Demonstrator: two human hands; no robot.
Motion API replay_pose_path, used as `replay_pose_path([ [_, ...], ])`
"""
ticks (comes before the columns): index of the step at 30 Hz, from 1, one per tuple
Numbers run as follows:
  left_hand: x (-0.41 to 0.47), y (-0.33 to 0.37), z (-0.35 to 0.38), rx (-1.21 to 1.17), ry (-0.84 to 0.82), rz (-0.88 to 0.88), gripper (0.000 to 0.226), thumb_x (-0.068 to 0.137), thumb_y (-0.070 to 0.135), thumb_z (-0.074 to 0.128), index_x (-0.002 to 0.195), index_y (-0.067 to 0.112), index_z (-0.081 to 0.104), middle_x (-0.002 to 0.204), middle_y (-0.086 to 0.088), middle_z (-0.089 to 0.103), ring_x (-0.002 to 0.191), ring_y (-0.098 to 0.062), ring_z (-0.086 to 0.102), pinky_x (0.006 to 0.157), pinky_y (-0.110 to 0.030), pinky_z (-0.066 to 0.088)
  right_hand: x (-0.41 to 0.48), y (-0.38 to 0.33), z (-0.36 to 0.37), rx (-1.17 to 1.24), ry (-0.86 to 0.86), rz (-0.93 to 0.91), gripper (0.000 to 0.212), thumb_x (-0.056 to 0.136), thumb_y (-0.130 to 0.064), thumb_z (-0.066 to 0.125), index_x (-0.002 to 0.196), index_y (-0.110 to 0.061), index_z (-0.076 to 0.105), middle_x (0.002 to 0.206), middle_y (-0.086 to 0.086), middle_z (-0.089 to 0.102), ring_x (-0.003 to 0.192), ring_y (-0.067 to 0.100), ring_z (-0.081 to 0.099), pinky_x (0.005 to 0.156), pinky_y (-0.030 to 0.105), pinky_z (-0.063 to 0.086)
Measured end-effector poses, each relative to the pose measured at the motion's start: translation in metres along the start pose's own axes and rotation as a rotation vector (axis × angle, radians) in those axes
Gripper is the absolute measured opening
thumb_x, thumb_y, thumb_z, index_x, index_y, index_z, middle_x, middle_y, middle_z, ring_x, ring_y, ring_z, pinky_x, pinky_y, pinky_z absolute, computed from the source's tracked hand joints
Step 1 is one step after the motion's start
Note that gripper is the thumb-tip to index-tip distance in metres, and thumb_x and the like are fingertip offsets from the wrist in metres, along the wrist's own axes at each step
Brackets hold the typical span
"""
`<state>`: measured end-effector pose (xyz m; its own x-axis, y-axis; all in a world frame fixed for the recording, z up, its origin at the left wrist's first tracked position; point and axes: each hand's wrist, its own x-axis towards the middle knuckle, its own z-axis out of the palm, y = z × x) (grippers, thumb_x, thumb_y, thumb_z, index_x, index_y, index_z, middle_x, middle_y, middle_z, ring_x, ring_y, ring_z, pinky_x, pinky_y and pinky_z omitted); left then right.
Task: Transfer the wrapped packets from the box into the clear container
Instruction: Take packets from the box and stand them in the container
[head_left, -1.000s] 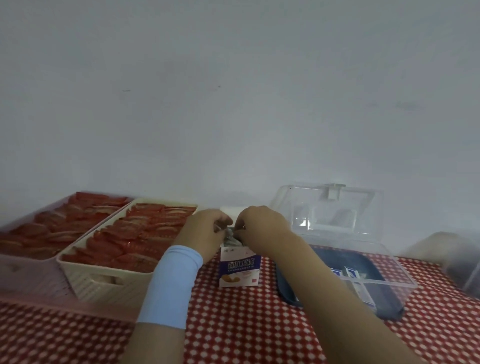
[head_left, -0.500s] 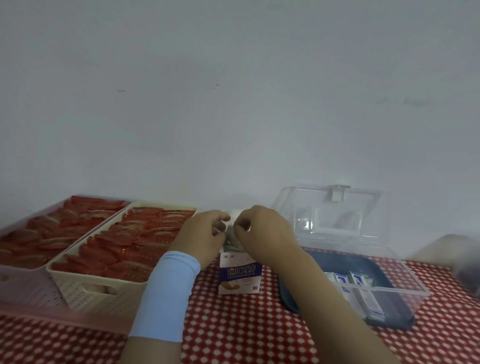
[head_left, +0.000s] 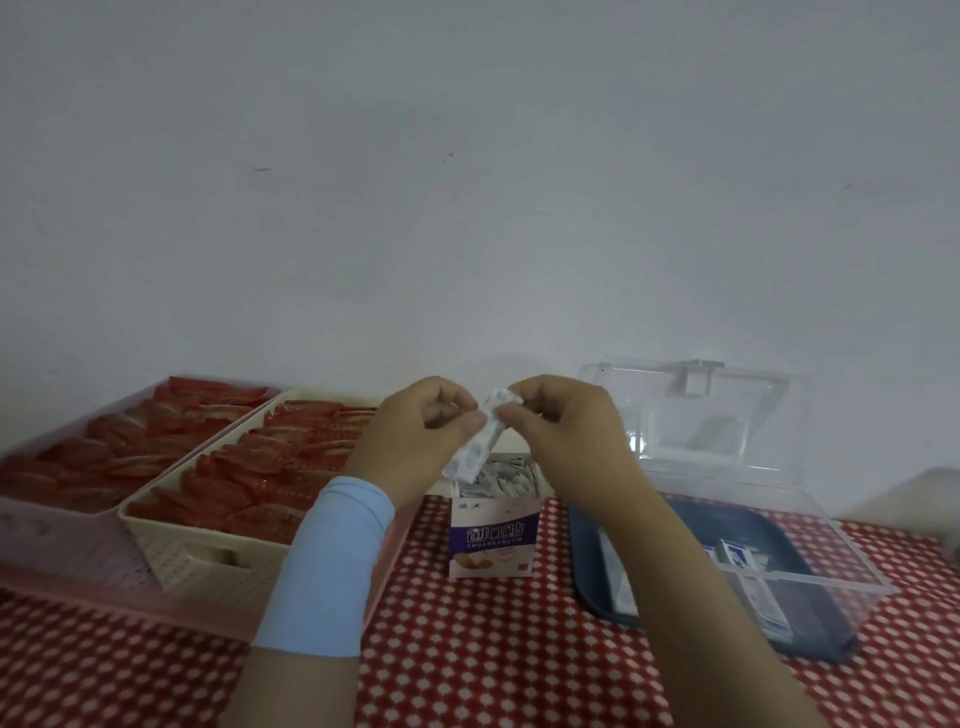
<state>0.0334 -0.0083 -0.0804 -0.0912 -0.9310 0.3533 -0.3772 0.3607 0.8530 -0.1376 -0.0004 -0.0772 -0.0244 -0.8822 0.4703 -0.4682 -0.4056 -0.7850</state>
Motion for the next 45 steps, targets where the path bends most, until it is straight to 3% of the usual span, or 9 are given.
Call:
replay_pose_path([
  [4, -0.005, 0.013, -0.009, -0.278, -0.186, -0.152, 0.021, 0.096, 0.029, 0.06, 0.096, 0.013, 0.074, 0.089, -0.003, 0.074, 0.082, -0.021, 0.066, 0.073, -0.03, 0.052, -0.003, -0.015, -0.017, 0.185, -0.021, -0.067, 0.007, 0.092, -0.013, 0.07, 0.09, -0.015, 0.077, 0.066, -0.016, 0.069, 0.054, -0.005, 0.056, 0.056, 0.01, 0.044],
  [8, -0.014, 0.011, -0.007, -0.771, -0.465, -0.297, 0.031, 0.093, 0.022, 0.061, 0.114, -0.001, 0.064, 0.107, -0.019, 0.073, 0.093, -0.03, 0.072, 0.079, -0.038, 0.061, -0.007, -0.02, -0.013, 0.232, -0.126, -0.053, 0.008, 0.092, -0.009, 0.069, 0.091, -0.012, 0.076, 0.076, -0.006, 0.075, 0.065, 0.002, 0.069, 0.062, 0.015, 0.052],
  [14, -0.011, -0.002, -0.008, -0.856, -0.283, -0.327, 0.035, 0.077, 0.019, 0.07, 0.105, -0.001, 0.062, 0.09, -0.009, 0.073, 0.068, -0.02, 0.069, 0.064, -0.032, 0.061, -0.003, -0.008, 0.001, 0.125, -0.054, 0.027, 0.02, 0.097, -0.027, 0.063, 0.117, -0.028, 0.065, 0.085, -0.008, 0.076, 0.064, 0.003, 0.064, 0.069, 0.022, 0.056],
  [19, -0.003, -0.011, -0.013, -0.695, -0.041, -0.311, 0.026, 0.09, 0.014, 0.067, 0.106, -0.006, 0.062, 0.104, -0.017, 0.072, 0.078, -0.022, 0.073, 0.07, -0.033, 0.061, -0.004, 0.0, 0.004, -0.667, -0.326, 0.115, 0.02, 0.089, -0.049, 0.068, 0.086, -0.03, 0.074, 0.081, -0.011, 0.071, 0.075, 0.006, 0.066, 0.074, 0.031, 0.06],
  [25, -0.001, -0.011, -0.005, -0.516, -0.008, -0.322, 0.03, 0.089, 0.014, 0.072, 0.105, -0.01, 0.065, 0.103, -0.019, 0.073, 0.085, -0.026, 0.075, 0.084, -0.044, 0.061, -0.003, 0.0, 0.016, -0.869, -0.342, 0.081, 0.026, 0.091, -0.047, 0.065, 0.092, -0.023, 0.074, 0.083, -0.005, 0.07, 0.076, 0.014, 0.067, 0.07, 0.031, 0.058],
  [31, -0.001, -0.007, -0.002, -0.423, 0.062, -0.289, 0.024, 0.086, 0.013, 0.075, 0.098, -0.006, 0.066, 0.092, -0.019, 0.075, 0.081, -0.025, 0.076, 0.085, -0.047, 0.06, -0.003, -0.01, 0.002, -0.69, -0.28, 0.006, 0.019, 0.099, -0.037, 0.057, 0.1, -0.024, 0.07, 0.097, -0.007, 0.069, 0.088, 0.013, 0.066, 0.08, 0.033, 0.057],
  [37, 0.0, -0.008, -0.003, -0.432, 0.126, -0.242, 0.014, 0.087, 0.012, 0.074, 0.09, 0.002, 0.066, 0.093, -0.018, 0.075, 0.081, -0.024, 0.076, 0.084, -0.044, 0.061, -0.004, 0.002, 0.009, -0.29, -0.206, 0.023, 0.018, 0.097, -0.022, 0.063, 0.115, -0.026, 0.066, 0.091, -0.008, 0.071, 0.054, 0.01, 0.068, 0.061, 0.026, 0.061],
  [40, -0.001, -0.008, -0.004, -0.441, 0.111, -0.221, 0.015, 0.087, 0.012, 0.075, 0.089, 0.002, 0.065, 0.097, -0.019, 0.075, 0.083, -0.023, 0.076, 0.079, -0.037, 0.062, 0.0, 0.001, 0.002, -0.261, -0.129, -0.03, 0.028, 0.099, -0.021, 0.06, 0.126, -0.028, 0.065, 0.091, -0.017, 0.068, 0.071, -0.001, 0.065, 0.07, 0.015, 0.055],
  [45, -0.006, 0.002, -0.005, -0.711, -0.118, -0.222, 0.023, 0.084, 0.016, 0.067, 0.1, 0.001, 0.06, 0.104, -0.015, 0.075, 0.081, -0.021, 0.074, 0.071, -0.033, 0.061, 0.002, -0.015, -0.021, 0.03, 0.033, -0.172, 0.026, 0.098, -0.014, 0.059, 0.105, -0.035, 0.073, 0.089, -0.021, 0.07, 0.085, 0.001, 0.063, 0.075, 0.014, 0.05],
])
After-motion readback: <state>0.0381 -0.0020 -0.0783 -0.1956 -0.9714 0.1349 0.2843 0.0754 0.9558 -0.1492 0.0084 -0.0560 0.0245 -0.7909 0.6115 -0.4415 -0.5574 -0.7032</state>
